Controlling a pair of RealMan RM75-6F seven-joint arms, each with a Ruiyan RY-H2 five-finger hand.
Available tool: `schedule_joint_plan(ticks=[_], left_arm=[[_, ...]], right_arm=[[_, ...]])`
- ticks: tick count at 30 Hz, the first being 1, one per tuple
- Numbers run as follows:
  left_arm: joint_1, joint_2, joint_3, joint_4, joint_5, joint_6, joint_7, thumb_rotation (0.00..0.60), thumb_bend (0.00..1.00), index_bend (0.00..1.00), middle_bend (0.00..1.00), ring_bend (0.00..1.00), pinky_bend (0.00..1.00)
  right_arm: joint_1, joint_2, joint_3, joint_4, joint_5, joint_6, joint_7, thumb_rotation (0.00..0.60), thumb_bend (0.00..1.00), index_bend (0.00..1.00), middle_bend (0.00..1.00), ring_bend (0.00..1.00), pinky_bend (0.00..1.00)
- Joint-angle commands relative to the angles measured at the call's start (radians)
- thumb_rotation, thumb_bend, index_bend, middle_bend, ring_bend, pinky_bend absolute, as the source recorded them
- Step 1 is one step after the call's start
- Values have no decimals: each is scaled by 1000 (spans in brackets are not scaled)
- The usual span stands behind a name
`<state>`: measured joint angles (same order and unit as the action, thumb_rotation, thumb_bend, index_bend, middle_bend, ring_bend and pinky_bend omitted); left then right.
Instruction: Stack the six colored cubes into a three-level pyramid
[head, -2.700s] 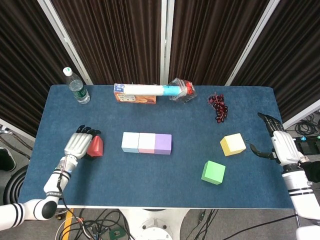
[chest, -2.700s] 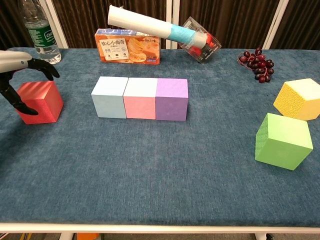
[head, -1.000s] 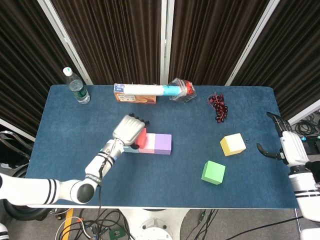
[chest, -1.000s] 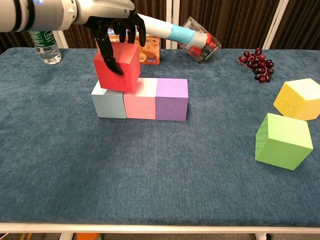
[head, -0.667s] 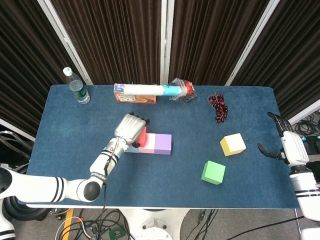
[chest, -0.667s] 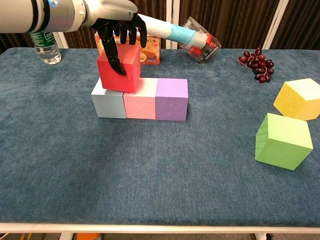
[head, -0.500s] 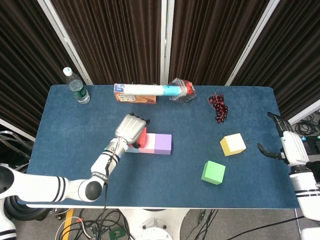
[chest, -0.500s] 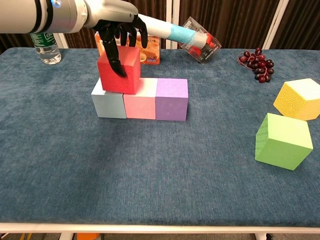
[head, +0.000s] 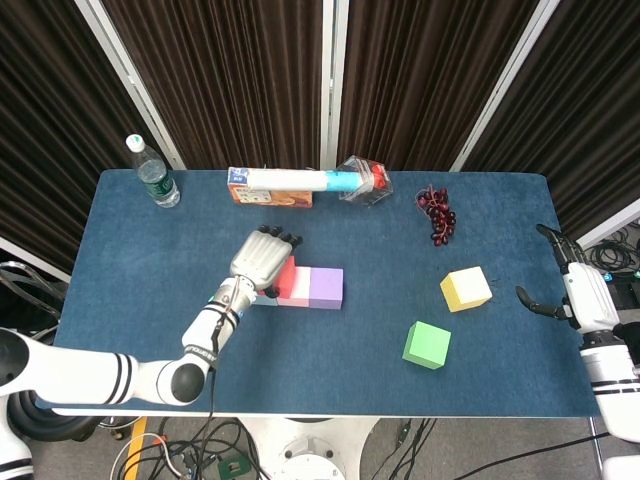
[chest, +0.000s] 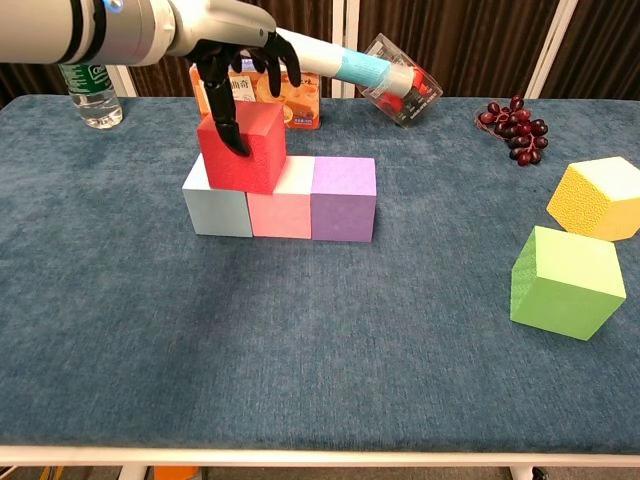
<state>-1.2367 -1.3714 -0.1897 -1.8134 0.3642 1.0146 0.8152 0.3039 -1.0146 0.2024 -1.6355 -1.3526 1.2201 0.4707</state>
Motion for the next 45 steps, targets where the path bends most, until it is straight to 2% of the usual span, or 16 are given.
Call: schedule_joint_plan(ticks=[1, 6, 10, 16, 22, 45], left_arm=[[13, 17, 17, -11, 50, -20, -23, 600, 2, 170, 203, 120, 156], [24, 18, 48, 2, 111, -42, -41, 600, 2, 170, 204, 120, 139], [22, 1, 49, 33, 122, -42, -54, 600, 2, 170, 217, 120, 125], [20, -14, 56, 54, 134, -28, -54, 600, 1, 197, 304, 123, 125], [26, -36, 47, 68, 151, 0, -68, 600, 1, 229, 409, 208, 125], [18, -45, 36, 57, 122, 23, -40, 600, 0, 229, 410, 208, 125]], right_arm=[[0, 1, 0, 0, 0, 0, 0, 600, 251, 0, 78, 0, 0], [0, -1, 0, -1, -1, 0, -1, 600, 251, 0, 79, 0, 0], [0, -1, 0, -2, -1, 0, -4, 600, 252, 0, 79, 0, 0], [0, -1, 1, -3, 4, -2, -3, 600, 253, 0, 78, 0, 0], [1, -2, 3, -2, 5, -3, -3, 600, 254, 0, 78, 0, 0], [-6, 5, 5, -8, 7, 5, -4, 600, 253, 0, 78, 0, 0]])
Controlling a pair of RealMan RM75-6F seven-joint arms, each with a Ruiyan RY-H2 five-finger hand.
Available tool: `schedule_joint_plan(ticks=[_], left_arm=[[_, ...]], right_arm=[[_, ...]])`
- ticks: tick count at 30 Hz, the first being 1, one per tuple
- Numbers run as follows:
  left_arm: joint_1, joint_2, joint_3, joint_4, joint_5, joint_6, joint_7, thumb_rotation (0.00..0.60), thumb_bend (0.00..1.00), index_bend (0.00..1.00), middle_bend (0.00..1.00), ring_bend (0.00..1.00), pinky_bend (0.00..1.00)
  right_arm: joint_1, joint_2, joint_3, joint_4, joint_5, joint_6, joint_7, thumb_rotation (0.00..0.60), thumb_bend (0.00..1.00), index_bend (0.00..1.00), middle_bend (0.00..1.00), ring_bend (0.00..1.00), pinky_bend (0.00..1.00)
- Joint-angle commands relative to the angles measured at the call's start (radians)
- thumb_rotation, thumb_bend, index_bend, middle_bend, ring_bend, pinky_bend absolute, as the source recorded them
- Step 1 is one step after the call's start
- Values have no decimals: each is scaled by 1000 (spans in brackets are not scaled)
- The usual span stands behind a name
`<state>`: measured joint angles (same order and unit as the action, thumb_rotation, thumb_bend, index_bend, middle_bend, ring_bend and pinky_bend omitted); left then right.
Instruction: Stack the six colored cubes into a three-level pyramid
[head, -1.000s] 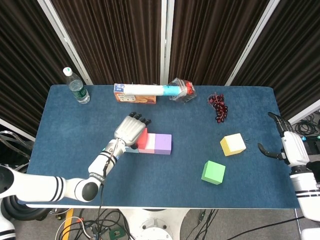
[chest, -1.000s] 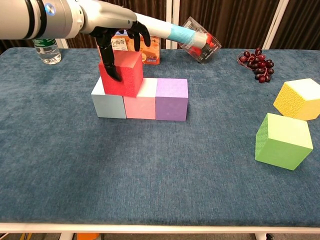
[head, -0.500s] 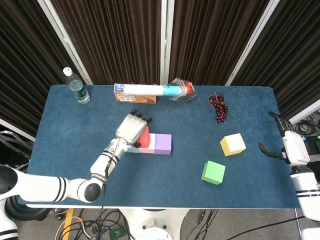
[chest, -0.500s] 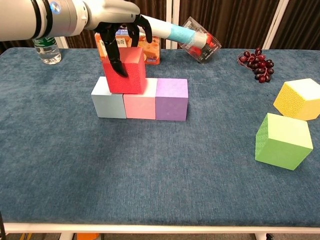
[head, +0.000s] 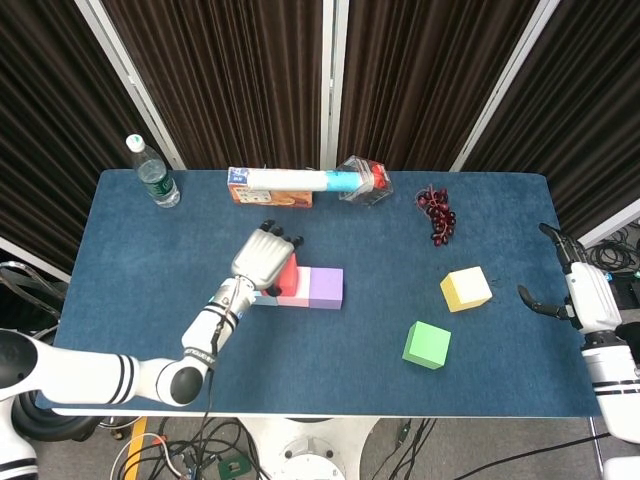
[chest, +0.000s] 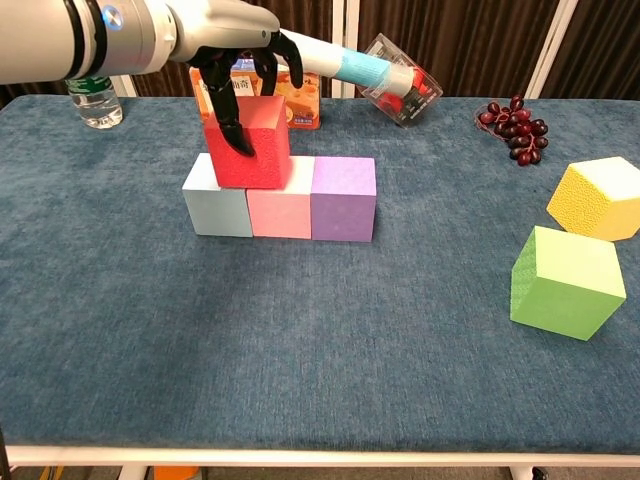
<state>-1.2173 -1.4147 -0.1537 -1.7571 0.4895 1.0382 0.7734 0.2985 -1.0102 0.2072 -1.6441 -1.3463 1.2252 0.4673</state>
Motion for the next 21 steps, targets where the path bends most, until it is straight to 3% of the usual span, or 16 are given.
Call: schedule_joint_plan(ticks=[1, 21], left_arm=[[-2, -3, -1, 2, -5, -1, 2, 600, 0, 229, 409, 208, 125], [-4, -15, -4, 10, -28, -6, 5, 600, 1, 177, 345, 207, 116]], right_arm=[[0, 1, 0, 0, 1, -1, 0, 600, 251, 0, 78, 0, 0], [4, -4, 1, 14, 3, -11, 10, 600, 256, 0, 78, 0, 0]])
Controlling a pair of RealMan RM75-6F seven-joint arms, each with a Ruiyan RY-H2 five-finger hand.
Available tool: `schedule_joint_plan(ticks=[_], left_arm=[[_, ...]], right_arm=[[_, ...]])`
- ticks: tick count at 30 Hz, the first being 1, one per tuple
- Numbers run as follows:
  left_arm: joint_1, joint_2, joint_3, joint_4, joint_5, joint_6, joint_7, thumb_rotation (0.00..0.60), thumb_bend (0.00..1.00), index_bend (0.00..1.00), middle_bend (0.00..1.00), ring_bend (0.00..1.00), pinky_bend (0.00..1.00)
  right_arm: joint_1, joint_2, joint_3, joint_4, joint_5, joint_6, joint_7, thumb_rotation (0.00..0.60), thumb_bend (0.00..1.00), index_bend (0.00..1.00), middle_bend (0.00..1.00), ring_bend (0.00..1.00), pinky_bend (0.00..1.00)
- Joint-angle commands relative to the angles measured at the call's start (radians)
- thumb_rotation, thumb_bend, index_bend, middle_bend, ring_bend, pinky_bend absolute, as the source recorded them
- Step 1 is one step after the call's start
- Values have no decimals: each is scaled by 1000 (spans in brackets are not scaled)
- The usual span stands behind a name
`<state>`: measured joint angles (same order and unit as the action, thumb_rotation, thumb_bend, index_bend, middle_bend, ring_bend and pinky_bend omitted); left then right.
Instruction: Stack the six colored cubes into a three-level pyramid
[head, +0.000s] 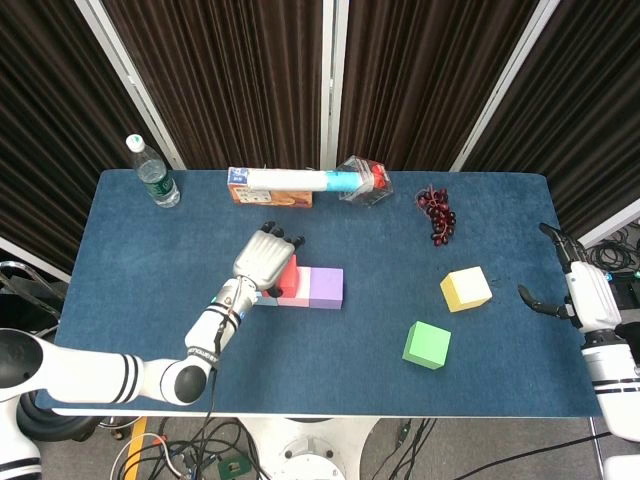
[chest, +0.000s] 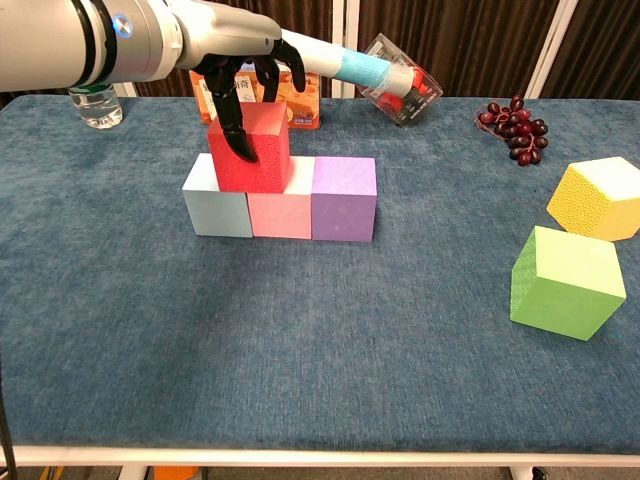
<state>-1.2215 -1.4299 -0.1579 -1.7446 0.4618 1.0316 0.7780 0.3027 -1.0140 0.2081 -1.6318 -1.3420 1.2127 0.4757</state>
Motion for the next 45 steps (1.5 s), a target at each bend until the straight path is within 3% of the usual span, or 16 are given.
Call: schedule_joint_plan(ticks=[1, 14, 22, 27, 30, 38, 45], left_arm=[[1, 1, 1, -4, -2, 2, 1, 600, 1, 176, 339, 207, 116], [11, 17, 1, -50, -8, 22, -4, 600, 1, 141, 158, 99, 105], [119, 125, -13, -176, 164, 72, -163, 600, 1, 125, 105, 47, 71], [254, 213, 13, -194, 328, 167, -301, 600, 1, 127, 106, 47, 67], [329, 252, 33, -169, 374, 213, -366, 600, 0, 131, 106, 46, 66], [481, 306, 78, -111, 454, 260, -496, 600, 0, 139, 119, 47, 66], [552, 315, 94, -106, 506, 238, -555, 600, 0, 141, 119, 46, 66]], right_arm=[[0, -1, 1, 2, -2, 1, 3, 600, 259, 0, 79, 0, 0], [-1, -4, 1, 9, -5, 4, 14, 600, 266, 0, 75, 0, 0], [13, 9, -24, 3, -7, -52, -21, 600, 264, 0, 69, 0, 0], [54, 10, -64, 13, -12, -160, -110, 600, 275, 0, 75, 0, 0], [86, -7, -73, 32, -2, -213, -170, 600, 271, 0, 80, 0, 0], [156, -76, -75, 103, 61, -282, -399, 600, 42, 0, 83, 0, 0], [212, -150, -80, 180, 140, -349, -548, 600, 26, 0, 82, 0, 0]])
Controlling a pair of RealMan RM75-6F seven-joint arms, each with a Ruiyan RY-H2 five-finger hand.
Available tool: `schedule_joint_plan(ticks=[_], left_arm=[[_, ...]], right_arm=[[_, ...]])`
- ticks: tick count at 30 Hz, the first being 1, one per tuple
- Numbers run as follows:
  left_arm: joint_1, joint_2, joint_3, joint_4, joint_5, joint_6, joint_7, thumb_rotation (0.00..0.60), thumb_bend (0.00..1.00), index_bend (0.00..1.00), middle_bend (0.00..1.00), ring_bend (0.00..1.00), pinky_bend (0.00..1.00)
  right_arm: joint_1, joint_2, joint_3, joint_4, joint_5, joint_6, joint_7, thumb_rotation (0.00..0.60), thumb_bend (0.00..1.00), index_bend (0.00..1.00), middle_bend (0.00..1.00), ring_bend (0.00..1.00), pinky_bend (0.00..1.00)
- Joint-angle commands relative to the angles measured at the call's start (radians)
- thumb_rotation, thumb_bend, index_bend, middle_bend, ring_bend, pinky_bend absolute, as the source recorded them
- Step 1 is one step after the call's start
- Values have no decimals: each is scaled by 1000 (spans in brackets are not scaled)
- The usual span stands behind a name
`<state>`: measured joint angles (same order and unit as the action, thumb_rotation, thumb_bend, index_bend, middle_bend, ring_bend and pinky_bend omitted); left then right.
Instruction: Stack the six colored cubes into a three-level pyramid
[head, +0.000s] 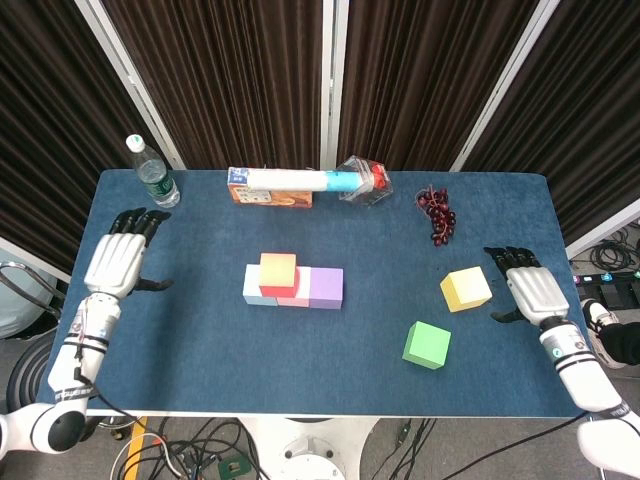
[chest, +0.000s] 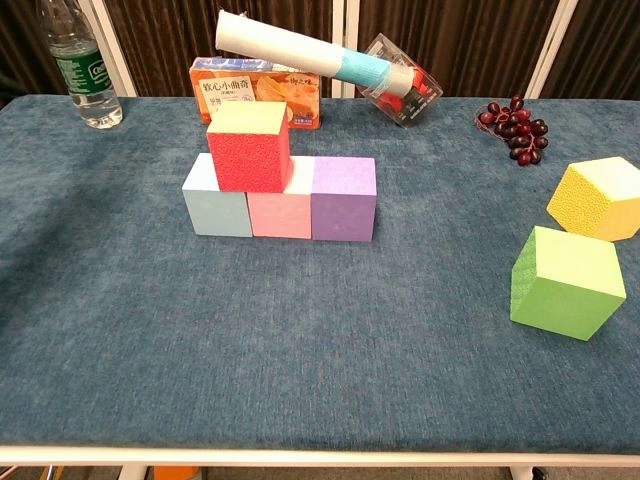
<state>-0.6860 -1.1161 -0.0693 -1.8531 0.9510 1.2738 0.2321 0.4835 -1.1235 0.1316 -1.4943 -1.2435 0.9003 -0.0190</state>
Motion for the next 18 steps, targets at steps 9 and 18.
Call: schedule_joint_plan(ticks=[9, 18], left_arm=[[43, -18, -20, 26, 31, -43, -19, 600, 0, 141, 119, 46, 66], [71, -14, -51, 29, 39, -53, -34, 600, 0, 141, 119, 46, 66]], right_arm=[[78, -121, -12, 135, 76, -106, -80, 600, 56, 0, 115, 0, 0], [95, -191, -14, 243, -3, -91, 12, 600, 100, 0, 236, 0, 0]])
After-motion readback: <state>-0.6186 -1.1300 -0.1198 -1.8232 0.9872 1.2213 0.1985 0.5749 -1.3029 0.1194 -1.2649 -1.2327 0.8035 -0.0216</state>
